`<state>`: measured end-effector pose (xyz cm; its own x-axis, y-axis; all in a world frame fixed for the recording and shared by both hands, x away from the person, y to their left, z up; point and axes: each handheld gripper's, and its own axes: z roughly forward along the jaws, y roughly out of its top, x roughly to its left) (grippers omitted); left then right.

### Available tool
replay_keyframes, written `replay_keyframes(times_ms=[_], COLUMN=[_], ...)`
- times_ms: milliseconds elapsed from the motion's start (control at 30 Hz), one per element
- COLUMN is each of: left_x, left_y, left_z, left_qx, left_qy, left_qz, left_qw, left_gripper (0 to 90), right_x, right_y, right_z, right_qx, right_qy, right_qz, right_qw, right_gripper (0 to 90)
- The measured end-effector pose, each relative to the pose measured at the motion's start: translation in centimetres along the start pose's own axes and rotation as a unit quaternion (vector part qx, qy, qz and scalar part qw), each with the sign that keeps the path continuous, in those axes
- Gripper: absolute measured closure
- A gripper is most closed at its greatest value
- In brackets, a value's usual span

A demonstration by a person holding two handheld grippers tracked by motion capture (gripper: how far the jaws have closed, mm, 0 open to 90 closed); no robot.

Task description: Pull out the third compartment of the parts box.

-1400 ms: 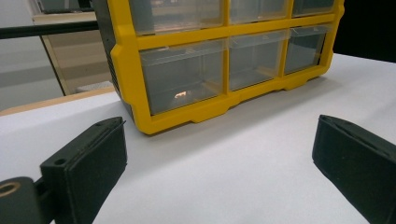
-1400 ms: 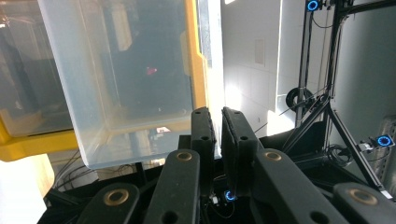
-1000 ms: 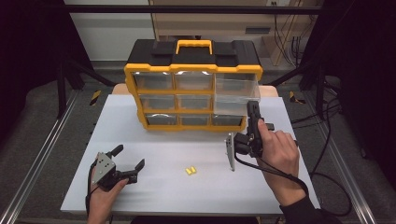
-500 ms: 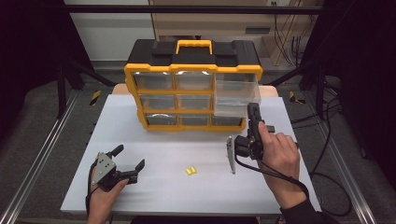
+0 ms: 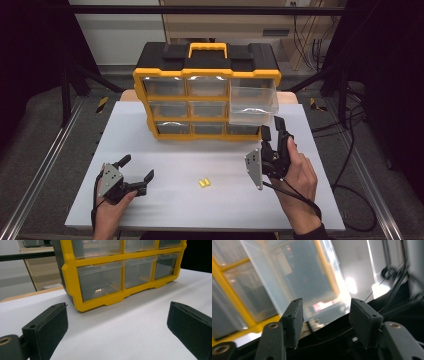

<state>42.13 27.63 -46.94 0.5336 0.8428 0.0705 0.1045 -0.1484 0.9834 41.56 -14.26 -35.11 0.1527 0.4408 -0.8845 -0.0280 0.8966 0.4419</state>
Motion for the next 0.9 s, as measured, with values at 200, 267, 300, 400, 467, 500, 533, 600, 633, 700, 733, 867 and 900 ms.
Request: replay_keyframes(times_ms=[200, 267, 300, 400, 467, 500, 533, 600, 633, 700, 733, 867, 900], left_x=[0.2, 0.1, 0.1, 0.0, 0.0, 0.0, -0.1, 0.0, 0.0, 0.0, 0.0, 0.0, 0.0], left_y=[0.0, 0.1, 0.1, 0.1, 0.1, 0.1, 0.1, 0.1, 0.1, 0.1, 0.1, 0.1, 0.1], left_z=[-0.2, -0.1, 0.0, 0.1, 0.0, 0.0, -0.1, -0.1, -0.1, -0.1, -0.1, -0.1, -0.1], left_qx=[-0.005, -0.005, -0.004, -0.003, -0.003, -0.003, -0.004, -0.005, -0.006, -0.007, -0.007, -0.007, -0.007], left_qy=[0.007, 0.006, 0.004, 0.005, 0.005, 0.004, 0.004, 0.004, 0.005, 0.005, 0.005, 0.006, 0.006], left_qz=[-0.007, -0.006, -0.005, -0.003, -0.003, -0.003, -0.003, -0.002, -0.002, -0.003, -0.003, -0.002, -0.002], left_qw=[0.9999, 0.9999, 1.0000, 1.0000, 1.0000, 1.0000, 1.0000, 1.0000, 1.0000, 1.0000, 1.0000, 1.0000, 1.0000], left_gripper=[2.4, 2.4, 2.4, 2.2, 2.1, 2.1, 2.1, 2.1, 2.1, 2.1, 2.1, 2.1, 2.0], right_x=[0.6, 0.9, 1.4, 2.0, 2.4, 2.4, 2.7, 3.5, 3.5, 4.0, 4.2, 4.9, 5.1], right_y=[-2.1, -2.4, -2.9, -3.5, -3.9, -3.9, -4.0, -4.2, -4.2, -4.2, -4.2, -4.1, -4.2], right_z=[0.7, 0.7, 0.8, 1.1, 1.3, 1.3, 1.4, 1.7, 1.7, 1.8, 1.9, 2.1, 2.2], right_qx=[0.049, 0.055, 0.065, 0.081, 0.092, 0.092, 0.097, 0.108, 0.108, 0.111, 0.112, 0.115, 0.115], right_qy=[0.064, 0.073, 0.085, 0.106, 0.129, 0.129, 0.139, 0.171, 0.171, 0.195, 0.206, 0.251, 0.260], right_qz=[0.115, 0.127, 0.131, 0.154, 0.186, 0.186, 0.197, 0.230, 0.230, 0.248, 0.259, 0.305, 0.315], right_qw=[0.9900, 0.9877, 0.9856, 0.9789, 0.9698, 0.9698, 0.9656, 0.9519, 0.9519, 0.9425, 0.9369, 0.9114, 0.9052], right_gripper=[32.4, 31.3, 29.5, 26.4, 22.8, 22.8, 21.7, 19.9, 19.9, 18.8, 18.4, 15.9, 15.6])
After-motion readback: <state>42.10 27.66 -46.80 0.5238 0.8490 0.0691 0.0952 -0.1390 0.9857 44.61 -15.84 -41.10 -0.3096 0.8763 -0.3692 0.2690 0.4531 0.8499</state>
